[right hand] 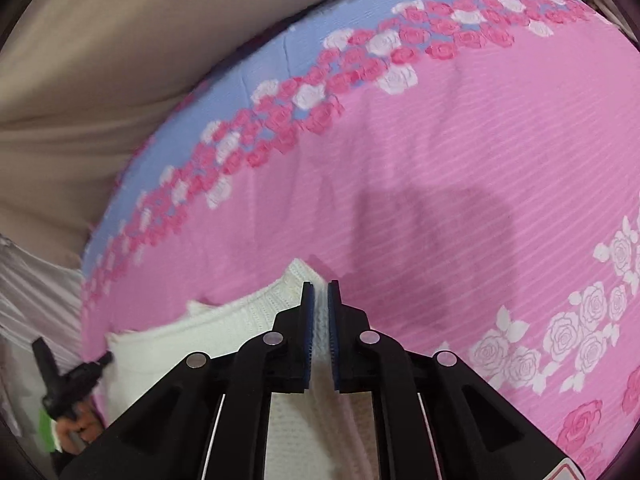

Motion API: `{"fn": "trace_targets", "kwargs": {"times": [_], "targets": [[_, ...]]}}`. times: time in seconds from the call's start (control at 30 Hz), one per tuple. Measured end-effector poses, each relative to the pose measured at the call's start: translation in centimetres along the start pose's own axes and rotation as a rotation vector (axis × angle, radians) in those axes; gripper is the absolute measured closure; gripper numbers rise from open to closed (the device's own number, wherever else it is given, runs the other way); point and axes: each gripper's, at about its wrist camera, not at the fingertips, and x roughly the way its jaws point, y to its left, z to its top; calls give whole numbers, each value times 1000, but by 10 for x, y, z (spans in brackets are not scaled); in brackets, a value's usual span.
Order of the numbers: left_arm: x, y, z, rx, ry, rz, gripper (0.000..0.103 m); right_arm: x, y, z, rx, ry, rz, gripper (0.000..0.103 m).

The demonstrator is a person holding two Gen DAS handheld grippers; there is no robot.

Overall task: Fold small clothes
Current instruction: 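Release the sleeve and smooth the folded sweater with the right tool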

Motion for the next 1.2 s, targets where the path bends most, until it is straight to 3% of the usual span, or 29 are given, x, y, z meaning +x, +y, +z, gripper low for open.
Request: {"fn": "trace_targets", "kwargs": {"times": [0.07,0.13,0.23,0.3,0.37,0.43,0.5,0.57,0.67,0.73,0.8,0.93,1.0,1.03,1.1,1.2], "targets": [[-22,-9,-13,24,-7,-33,92,-34,13,-10,-44,-68,30,87],[-36,-31,-36,61,13,-88,92,-55,38,-34,-124,-57,97,87],[-26,-65,-64,104,98,-162,92,-41,92,-82,-256,87,196,89],[-7,-86,-81,166,145,-135,89,-16,132,-113,-348,199,263,92],[7,-85,-87,177,157,-84,89,12,167,-141,-454,272,277,94],[6,-69,-84,130,151,-113,90,39,182,-154,-523,316,229,97],[0,-43,-79,77,125,-73,90,44,166,-144,-494,298,177,102],[-2,-17,-78,40,106,-39,91,30,123,-119,-360,245,151,103],[2,9,-82,-31,107,-103,98,-2,46,-87,-205,146,48,103],[2,11,-84,-46,97,-103,99,-15,-11,-76,-88,126,-5,103],[1,5,-85,-58,94,-70,99,-20,-42,-76,-17,112,68,103],[-20,-33,-64,-7,41,-110,95,-18,-4,-75,-127,112,-37,102],[-13,-50,-54,32,25,-85,77,-21,38,-75,-184,102,46,96],[1,-54,-49,54,42,-39,74,-18,63,-75,-230,111,83,96],[32,-52,-45,64,91,31,75,-1,100,-73,-315,134,110,96],[34,-45,-35,55,81,24,76,49,108,-59,-314,194,31,97]]}}
